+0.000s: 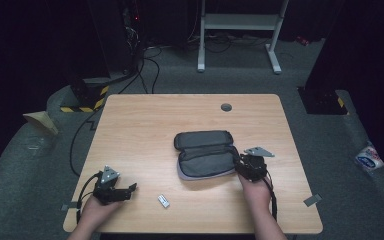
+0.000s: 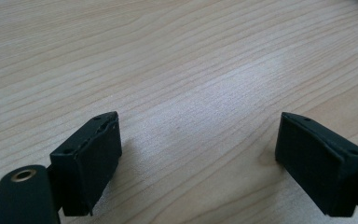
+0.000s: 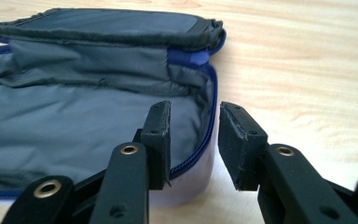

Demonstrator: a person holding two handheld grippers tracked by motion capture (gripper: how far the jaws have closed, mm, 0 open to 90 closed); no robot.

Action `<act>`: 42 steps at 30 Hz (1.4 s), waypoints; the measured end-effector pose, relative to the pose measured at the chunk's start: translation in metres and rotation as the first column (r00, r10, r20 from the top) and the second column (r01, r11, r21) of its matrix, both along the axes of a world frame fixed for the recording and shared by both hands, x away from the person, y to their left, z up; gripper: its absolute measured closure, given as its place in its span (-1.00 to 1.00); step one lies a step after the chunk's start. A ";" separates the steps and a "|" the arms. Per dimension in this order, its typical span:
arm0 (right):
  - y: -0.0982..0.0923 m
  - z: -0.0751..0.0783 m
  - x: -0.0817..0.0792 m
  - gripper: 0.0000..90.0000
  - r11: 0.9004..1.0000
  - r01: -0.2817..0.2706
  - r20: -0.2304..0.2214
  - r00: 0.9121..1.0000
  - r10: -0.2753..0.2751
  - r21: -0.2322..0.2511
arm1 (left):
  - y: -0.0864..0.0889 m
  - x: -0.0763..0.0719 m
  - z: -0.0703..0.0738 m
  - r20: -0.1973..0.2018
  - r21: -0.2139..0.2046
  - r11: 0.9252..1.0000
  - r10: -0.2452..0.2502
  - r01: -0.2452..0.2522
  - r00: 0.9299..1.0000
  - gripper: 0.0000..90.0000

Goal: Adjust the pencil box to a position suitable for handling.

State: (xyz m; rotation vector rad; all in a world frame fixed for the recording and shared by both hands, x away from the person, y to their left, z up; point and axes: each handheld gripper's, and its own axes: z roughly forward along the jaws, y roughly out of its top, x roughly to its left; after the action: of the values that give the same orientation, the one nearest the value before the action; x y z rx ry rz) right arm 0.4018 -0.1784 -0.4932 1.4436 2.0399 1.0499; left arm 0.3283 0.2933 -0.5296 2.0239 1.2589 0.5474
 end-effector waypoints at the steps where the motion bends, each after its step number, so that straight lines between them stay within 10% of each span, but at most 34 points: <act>1: 0.000 -0.002 -0.006 0.42 1.000 0.000 -0.006 1.000 0.000 0.030 | 0.000 0.000 0.000 0.000 0.000 1.000 0.000 0.000 1.000 -0.68; 16: 0.030 -0.007 -0.019 0.35 0.994 -0.055 0.014 0.998 0.054 0.096 | 0.000 0.000 0.000 0.001 0.002 1.000 0.000 0.000 1.000 -0.68; 42: 0.041 -0.005 -0.007 0.59 0.997 -0.060 0.018 0.998 0.059 0.053 | 0.000 0.000 0.000 0.000 0.001 1.000 -0.001 0.001 1.000 -0.67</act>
State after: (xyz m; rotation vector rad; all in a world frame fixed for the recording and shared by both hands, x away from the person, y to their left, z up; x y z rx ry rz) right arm 0.3947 -0.1370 -0.4981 1.4027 2.0696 1.1446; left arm 0.3284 0.2930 -0.5295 2.0251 1.2579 0.5475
